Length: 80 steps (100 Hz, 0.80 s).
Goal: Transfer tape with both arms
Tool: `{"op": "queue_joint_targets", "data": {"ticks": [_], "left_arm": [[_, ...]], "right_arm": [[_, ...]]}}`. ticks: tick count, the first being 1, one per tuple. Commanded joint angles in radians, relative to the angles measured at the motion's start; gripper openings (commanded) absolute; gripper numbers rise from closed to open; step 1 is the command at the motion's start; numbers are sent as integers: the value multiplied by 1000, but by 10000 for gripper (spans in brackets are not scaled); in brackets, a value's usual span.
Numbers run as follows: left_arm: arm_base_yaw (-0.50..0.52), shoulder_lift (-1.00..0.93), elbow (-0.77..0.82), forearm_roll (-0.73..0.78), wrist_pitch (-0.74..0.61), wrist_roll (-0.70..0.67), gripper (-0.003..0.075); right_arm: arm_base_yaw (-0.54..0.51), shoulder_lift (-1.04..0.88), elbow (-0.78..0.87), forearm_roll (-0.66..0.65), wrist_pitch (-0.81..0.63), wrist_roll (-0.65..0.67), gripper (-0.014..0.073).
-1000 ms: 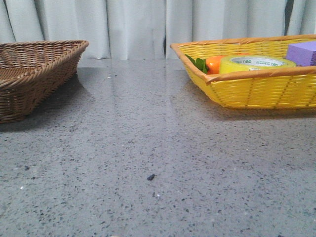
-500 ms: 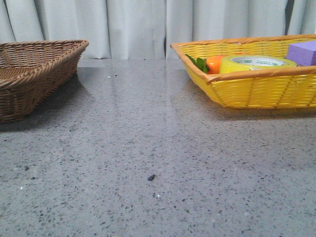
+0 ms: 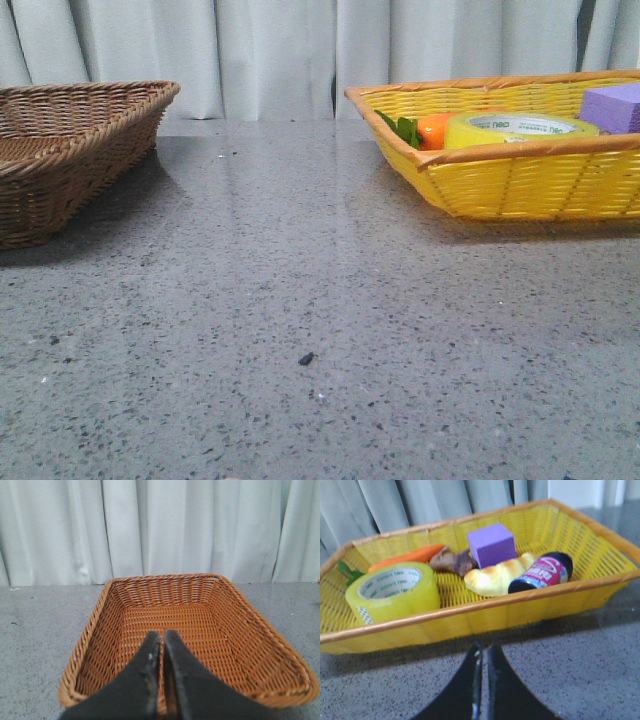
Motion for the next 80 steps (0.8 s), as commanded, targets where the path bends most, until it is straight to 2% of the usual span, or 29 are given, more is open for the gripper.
{"op": "queue_joint_targets", "data": {"ticks": [1, 17, 28, 42, 60, 69, 80], "left_arm": [[-1, 69, -81, 1, -73, -8, -21], [-1, 157, -152, 1, -73, -8, -21], [-1, 194, -179, 1, -71, -8, -21], [-1, 205, -183, 1, -68, -8, -21], [-1, 205, -183, 1, -68, -8, -21], [-1, 205, -183, 1, -68, -8, -21], [-1, 205, -183, 1, -68, -8, -21]], "right_arm": [[-8, 113, -107, 7, -36, -5, -55], [-8, 311, -259, 7, -17, -6, -55], [1, 456, -384, 7, 55, -6, -55], [77, 619, -549, 7, 111, -6, -56], [219, 826, -777, 7, 262, -6, -48], [284, 923, -871, 7, 300, -6, 30], [351, 1029, -980, 7, 367, -6, 242]]}}
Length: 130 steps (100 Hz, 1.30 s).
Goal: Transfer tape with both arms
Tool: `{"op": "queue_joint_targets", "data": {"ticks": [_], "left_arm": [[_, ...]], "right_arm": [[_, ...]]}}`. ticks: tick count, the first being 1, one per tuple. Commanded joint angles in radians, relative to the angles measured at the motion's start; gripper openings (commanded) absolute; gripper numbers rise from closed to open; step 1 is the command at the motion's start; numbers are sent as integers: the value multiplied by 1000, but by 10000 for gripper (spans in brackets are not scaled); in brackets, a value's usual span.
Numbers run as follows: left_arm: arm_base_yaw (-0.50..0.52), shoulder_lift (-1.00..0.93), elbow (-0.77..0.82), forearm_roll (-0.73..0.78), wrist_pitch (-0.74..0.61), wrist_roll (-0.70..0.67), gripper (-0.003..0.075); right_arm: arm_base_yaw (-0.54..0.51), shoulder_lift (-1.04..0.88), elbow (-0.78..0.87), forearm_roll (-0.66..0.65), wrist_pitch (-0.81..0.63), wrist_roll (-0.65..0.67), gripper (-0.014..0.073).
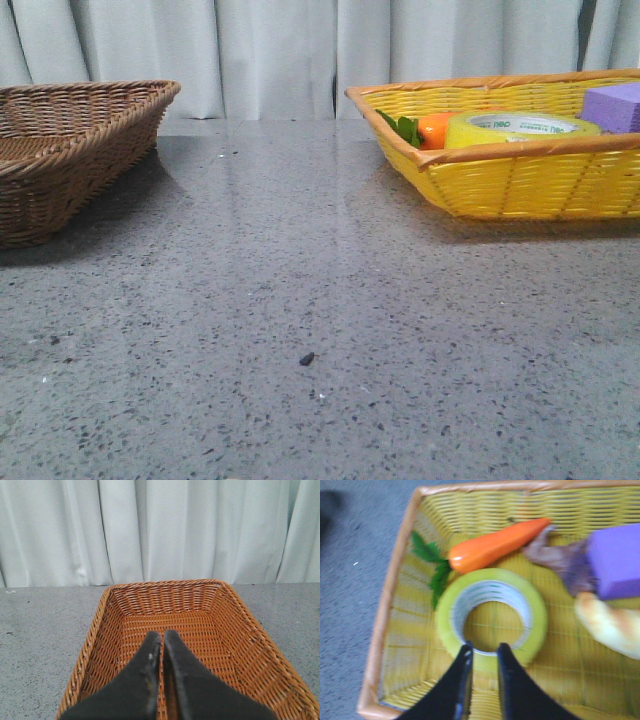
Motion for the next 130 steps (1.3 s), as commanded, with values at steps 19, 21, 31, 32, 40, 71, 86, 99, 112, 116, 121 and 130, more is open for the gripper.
{"op": "queue_joint_targets", "data": {"ticks": [19, 21, 31, 32, 40, 71, 86, 99, 112, 116, 121, 130], "left_arm": [[-1, 11, -39, 0, -70, -8, -21], [-1, 11, -39, 0, -70, -8, -21], [-1, 11, -39, 0, -70, -8, -21], [-1, 11, -39, 0, -70, -8, -21], [-1, 11, -39, 0, -70, -8, -21], [-1, 11, -39, -2, -72, -8, -21], [-1, 11, -39, -2, -75, -8, -21], [-1, 11, -39, -2, -75, -8, -21], [-1, 11, -39, -2, -75, -8, -21], [-1, 11, -39, -2, -75, -8, -21], [-1, 11, -39, -2, -76, -8, -21], [-1, 11, -39, -2, -76, -8, -21]], "right_arm": [[104, 233, -249, 2, 134, -18, 404], [104, 252, -264, 2, 144, -18, 404], [104, 339, -329, 2, 217, -19, 404], [104, 344, -333, 1, 222, -21, 403], [104, 398, -377, 0, 272, -34, 402], [104, 540, -444, -25, 310, -35, 395], [104, 554, -446, -34, 322, -35, 212], [104, 554, -446, -46, 321, -35, 55], [104, 554, -446, -46, 308, -35, -3], [104, 554, -446, -46, 310, -35, -5], [104, 554, -446, -49, 310, -35, -5], [104, 554, -453, -62, 314, -35, -5]]}}
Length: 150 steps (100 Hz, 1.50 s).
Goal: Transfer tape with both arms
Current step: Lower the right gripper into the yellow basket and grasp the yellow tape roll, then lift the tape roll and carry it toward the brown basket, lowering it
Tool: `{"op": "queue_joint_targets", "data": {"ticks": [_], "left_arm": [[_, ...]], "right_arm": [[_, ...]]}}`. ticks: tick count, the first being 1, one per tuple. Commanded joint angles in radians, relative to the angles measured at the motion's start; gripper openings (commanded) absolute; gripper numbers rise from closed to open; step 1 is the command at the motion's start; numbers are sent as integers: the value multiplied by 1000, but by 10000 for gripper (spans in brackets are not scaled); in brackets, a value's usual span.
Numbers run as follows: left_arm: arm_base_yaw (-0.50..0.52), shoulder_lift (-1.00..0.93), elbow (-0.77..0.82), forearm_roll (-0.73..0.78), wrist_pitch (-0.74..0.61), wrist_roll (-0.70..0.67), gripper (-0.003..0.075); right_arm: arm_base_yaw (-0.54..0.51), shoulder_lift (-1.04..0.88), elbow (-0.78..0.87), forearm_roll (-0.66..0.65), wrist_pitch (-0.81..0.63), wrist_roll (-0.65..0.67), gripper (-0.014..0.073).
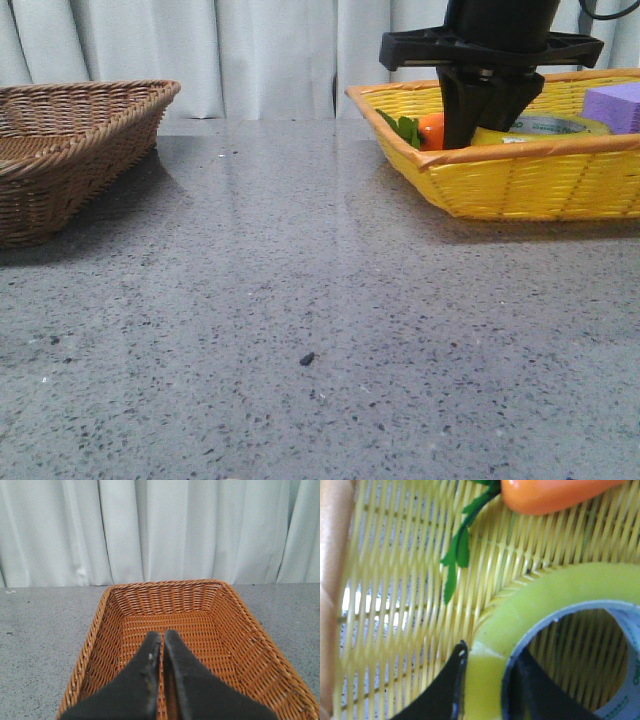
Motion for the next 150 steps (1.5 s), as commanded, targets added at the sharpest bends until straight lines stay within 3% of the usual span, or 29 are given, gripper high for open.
{"op": "queue_joint_targets", "data": {"ticks": [1, 33, 55, 73, 87, 138, 150], "left_arm": [[-1, 11, -39, -2, -76, -8, -21], [-1, 11, -39, -39, -76, -8, -21], [-1, 11, -39, -39, -76, -8, -21], [-1, 11, -39, -39, -76, -8, -21], [-1, 11, -39, -39, -76, -8, -21], [-1, 11, -39, -39, -76, -8, -21], [-1, 11, -39, -39, -76, -8, -20]], "right_arm": [[2, -48, -43, -27, -20, -11, -5], [17, -48, -319, -60, 151, -18, -5], [165, -48, -521, -52, 202, -26, -6], [329, -20, -524, -52, 197, -26, -6], [398, 47, -524, -52, 186, -26, -5], [407, 244, -524, -61, 142, -26, 1], [407, 247, -524, -61, 138, -26, 87]]}}
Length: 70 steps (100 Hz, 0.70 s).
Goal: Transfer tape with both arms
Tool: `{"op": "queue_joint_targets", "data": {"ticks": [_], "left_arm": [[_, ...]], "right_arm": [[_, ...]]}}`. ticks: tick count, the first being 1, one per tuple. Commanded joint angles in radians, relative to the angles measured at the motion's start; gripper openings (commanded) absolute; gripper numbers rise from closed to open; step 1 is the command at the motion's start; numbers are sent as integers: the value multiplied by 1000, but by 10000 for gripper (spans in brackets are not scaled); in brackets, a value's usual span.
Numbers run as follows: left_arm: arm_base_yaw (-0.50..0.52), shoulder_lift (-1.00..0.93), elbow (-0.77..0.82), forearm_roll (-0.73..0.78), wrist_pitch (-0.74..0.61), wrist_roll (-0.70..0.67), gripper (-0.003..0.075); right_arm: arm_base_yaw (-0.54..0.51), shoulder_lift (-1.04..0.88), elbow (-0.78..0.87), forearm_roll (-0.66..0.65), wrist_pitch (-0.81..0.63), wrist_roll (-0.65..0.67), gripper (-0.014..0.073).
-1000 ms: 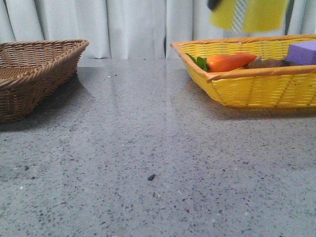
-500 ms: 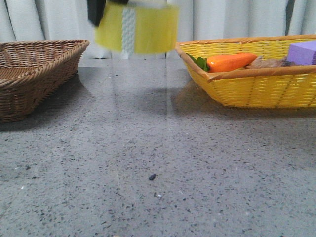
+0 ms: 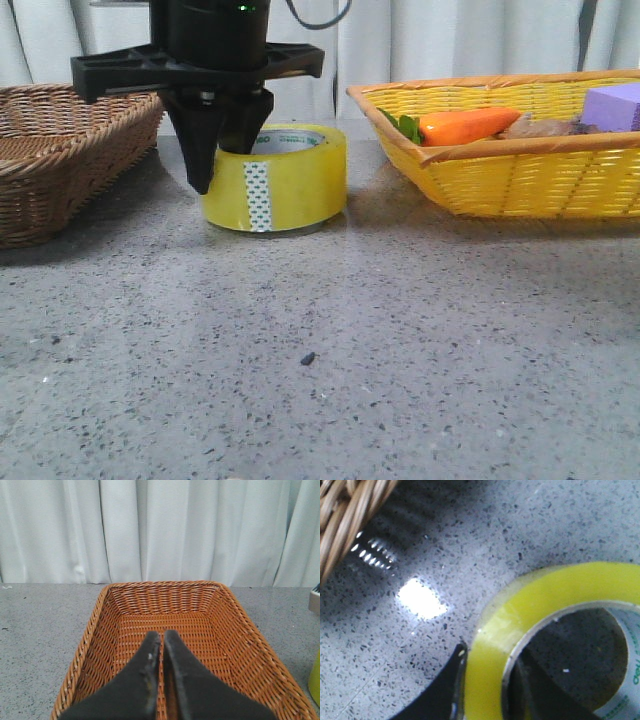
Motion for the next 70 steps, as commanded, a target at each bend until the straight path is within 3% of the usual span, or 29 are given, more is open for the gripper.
{"op": "queue_joint_targets", "data": {"ticks": [1, 13, 27, 41, 53, 58, 70], "left_arm": [[-1, 11, -39, -7, -76, -8, -20], [-1, 11, -39, -7, -76, -8, -20], [-1, 11, -39, -7, -76, -8, 15], [-19, 11, -39, -9, -81, -8, 177], [-77, 11, -39, -9, -107, -8, 377], [-106, 11, -40, -9, -116, -8, 414], [-182, 38, -65, -9, -102, -8, 405]], "right_arm": [[-3, -63, -36, -22, -41, -13, 95], [-3, -68, -36, -22, -45, -13, 218], [-3, -90, -46, -22, -49, -13, 232], [-3, -139, -74, -40, -31, -13, 232], [-3, -213, -88, -73, -21, -13, 220], [-3, -251, -88, -89, -28, -13, 211], [-3, -351, -88, -131, -64, -13, 146]]}}
